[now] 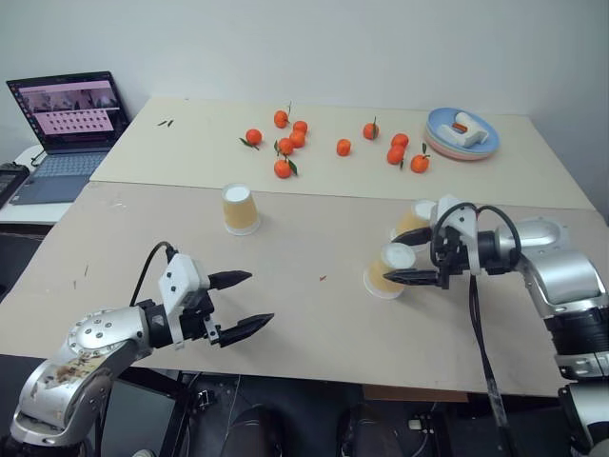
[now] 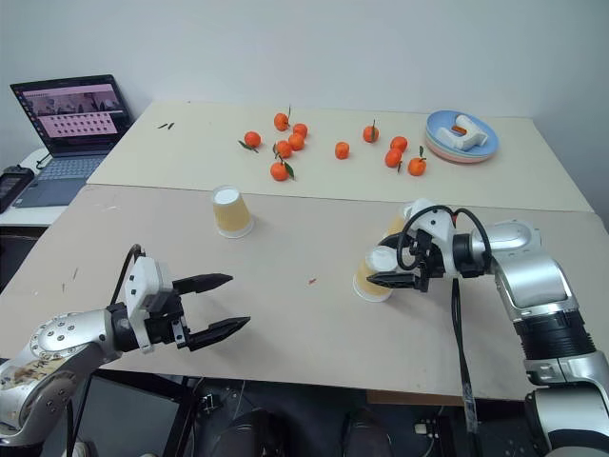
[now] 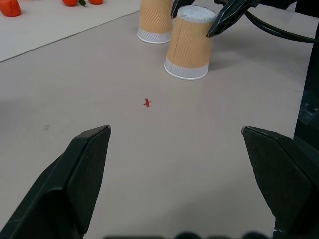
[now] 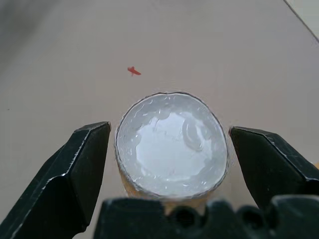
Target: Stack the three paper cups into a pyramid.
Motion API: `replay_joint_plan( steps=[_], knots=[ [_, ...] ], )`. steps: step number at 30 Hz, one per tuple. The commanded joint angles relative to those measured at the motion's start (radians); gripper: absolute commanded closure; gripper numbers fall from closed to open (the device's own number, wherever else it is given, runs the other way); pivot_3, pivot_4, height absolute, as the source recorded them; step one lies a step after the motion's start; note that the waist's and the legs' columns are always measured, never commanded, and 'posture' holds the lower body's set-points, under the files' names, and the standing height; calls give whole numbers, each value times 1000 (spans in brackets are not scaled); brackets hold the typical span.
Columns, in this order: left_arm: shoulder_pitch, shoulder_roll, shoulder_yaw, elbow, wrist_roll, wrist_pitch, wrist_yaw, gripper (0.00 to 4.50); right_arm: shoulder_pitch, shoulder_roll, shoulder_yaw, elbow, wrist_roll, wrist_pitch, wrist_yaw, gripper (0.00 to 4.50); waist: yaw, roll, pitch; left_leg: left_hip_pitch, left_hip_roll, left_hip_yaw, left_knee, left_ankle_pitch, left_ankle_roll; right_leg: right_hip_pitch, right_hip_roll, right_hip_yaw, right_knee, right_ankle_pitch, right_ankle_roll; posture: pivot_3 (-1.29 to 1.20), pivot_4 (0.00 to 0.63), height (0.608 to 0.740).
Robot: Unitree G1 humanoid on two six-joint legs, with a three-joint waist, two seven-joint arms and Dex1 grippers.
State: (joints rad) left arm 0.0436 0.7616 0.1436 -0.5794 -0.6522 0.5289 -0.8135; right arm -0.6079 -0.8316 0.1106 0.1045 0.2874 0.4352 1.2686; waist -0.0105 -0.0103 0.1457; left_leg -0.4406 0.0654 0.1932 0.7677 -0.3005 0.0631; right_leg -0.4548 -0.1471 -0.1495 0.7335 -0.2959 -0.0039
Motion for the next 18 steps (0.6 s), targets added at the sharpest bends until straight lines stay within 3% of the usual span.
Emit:
replay_joint_plan(
  steps=[1, 3, 9, 15, 18],
  knots=[
    [8, 1, 31, -42, -4, -10, 8, 0, -12, -5, -11, 3, -3, -18, 11, 53, -1, 0, 0, 0, 0, 0, 0, 0, 0, 0, 0, 0, 0, 0, 0, 0, 150, 680],
    [12, 2, 32, -45, -4, -11, 10, 0, -11, -5, -10, 3, -4, -16, 15, 53, -2, 0, 0, 0, 0, 0, 0, 0, 0, 0, 0, 0, 0, 0, 0, 0, 150, 680],
    [8, 2, 30, -44, -3, -9, 14, 0, -16, 3, -9, 9, -14, -22, 14, 1726, -2, 0, 0, 0, 0, 0, 0, 0, 0, 0, 0, 0, 0, 0, 0, 0, 150, 680],
    [2, 3, 29, -38, -4, -8, 14, 0, -35, 22, -13, -10, -7, -8, 8, 1726, -2, 0, 0, 0, 0, 0, 0, 0, 0, 0, 0, 0, 0, 0, 0, 0, 150, 680],
    [-1, 4, 28, -28, 5, -15, 11, 0, -116, 60, -6, -41, 21, 28, 15, 1726, -6, 0, 0, 0, 0, 0, 0, 0, 0, 0, 0, 0, 0, 0, 0, 0, 150, 680]
  ],
)
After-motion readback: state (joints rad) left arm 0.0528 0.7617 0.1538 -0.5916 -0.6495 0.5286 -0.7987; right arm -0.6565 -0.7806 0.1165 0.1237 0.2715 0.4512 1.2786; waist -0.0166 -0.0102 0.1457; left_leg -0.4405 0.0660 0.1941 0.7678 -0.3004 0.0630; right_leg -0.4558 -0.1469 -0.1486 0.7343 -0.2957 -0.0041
